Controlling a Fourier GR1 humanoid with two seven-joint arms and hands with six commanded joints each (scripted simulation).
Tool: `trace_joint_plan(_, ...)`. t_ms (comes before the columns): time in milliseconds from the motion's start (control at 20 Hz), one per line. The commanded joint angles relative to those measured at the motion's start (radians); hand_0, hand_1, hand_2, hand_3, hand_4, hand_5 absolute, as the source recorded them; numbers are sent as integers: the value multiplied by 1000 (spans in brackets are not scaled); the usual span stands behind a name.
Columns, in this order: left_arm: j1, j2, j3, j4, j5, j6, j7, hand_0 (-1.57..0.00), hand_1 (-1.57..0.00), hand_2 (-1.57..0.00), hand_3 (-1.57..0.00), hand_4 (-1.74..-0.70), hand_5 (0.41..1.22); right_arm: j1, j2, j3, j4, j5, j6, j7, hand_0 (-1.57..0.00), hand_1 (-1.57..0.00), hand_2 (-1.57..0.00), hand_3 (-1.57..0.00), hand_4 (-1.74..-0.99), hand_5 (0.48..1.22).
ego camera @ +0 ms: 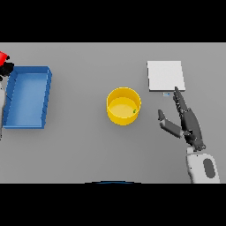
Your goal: Pick up the red beaker and tilt it to pour out 1 green nut into yellow bowl. Pick up the yellow bowl and place it on the metallic measuring scale.
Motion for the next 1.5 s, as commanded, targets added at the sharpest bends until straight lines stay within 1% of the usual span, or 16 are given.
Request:
trace_joint_plan(0,24,-6,-1,-25,-5,-18,2,-1571,-1571,-1571,-1442,-1588,962,3,3,3,5,8,-5,-4,1,1,1,1,-1326,728)
trace_joint_plan(50,38,-16,15,-49,-8,-40,3,-1571,-1571,-1571,-1273,-1502,896,0,5,8,1,9,-2,-11,1,1,1,1,-1326,730)
trace_joint_plan(150,66,-43,35,-87,-8,-79,2,-1571,-1571,-1571,-935,-1253,810,0,8,6,6,10,-6,-11,1,1,1,1,-1327,730)
trace_joint_plan(200,79,-53,49,-124,14,-113,3,-1571,-1520,-1410,-852,-1135,779,-6,0,0,2,4,-4,-2,1,1,1,1,-1325,731)
trace_joint_plan(250,88,-69,68,-147,33,-150,2,-1437,-1291,-1163,-715,-1046,757,-5,-1,3,1,11,-5,5,1,1,1,1,-1320,731)
trace_joint_plan(350,109,-76,80,-210,74,-213,0,-982,-830,-747,-464,-922,716,-11,6,3,15,11,-9,9,1,1,1,1,-1321,727)
trace_joint_plan(450,120,-80,82,-237,79,-255,4,-628,-531,-478,-297,-851,688,-4,6,8,11,15,-6,-2,1,1,1,1,-1321,725)
trace_joint_plan(600,109,-72,80,-218,44,-292,3,-321,-271,-244,-151,-794,659,-5,1,3,13,9,-2,-4,1,1,1,1,-1315,724)
trace_joint_plan(800,110,-80,90,-213,-14,-343,4,-131,-111,-99,-61,-760,655,-3,1,10,9,35,-19,0,1,1,1,1,-1305,717)
trace_joint_plan(1000,123,-97,87,-259,-35,-306,-8,-53,-45,-40,-25,-730,661,-12,-1,16,-3,31,-10,31,1,1,1,1,-1277,704)
trace_joint_plan(1050,132,-109,88,-270,-29,-303,-2,-42,-36,-32,-19,-728,664,-25,-11,22,7,75,-35,56,1,1,1,1,-1281,688)
trace_joint_plan(1150,135,-109,92,-286,-29,-292,-5,-27,-22,-20,-12,-718,675,-59,-45,46,-2,140,-41,91,1,1,1,1,-1222,662)
trace_joint_plan(1200,137,-109,94,-297,-23,-296,-7,-21,-18,-16,-9,-716,682,-78,-55,61,-6,137,-12,76,1,1,1,1,-1190,663)
trace_joint_plan(1250,136,-112,96,-302,-19,-294,-11,-17,-14,-12,-7,-720,685,-97,-70,78,-12,137,21,37,-13,1,1,1,-1167,672)
trace_joint_plan(1350,136,-122,94,-301,-18,-284,-23,-10,-9,-8,-4,-726,700,-162,-112,106,24,151,88,23,-8,1,1,1,-1202,683)
trace_joint_plan(1450,135,-125,96,-301,-18,-283,-14,-6,-5,-5,-2,-738,709,-232,-164,155,50,223,126,20,-5,1,1,1,-1254,666)
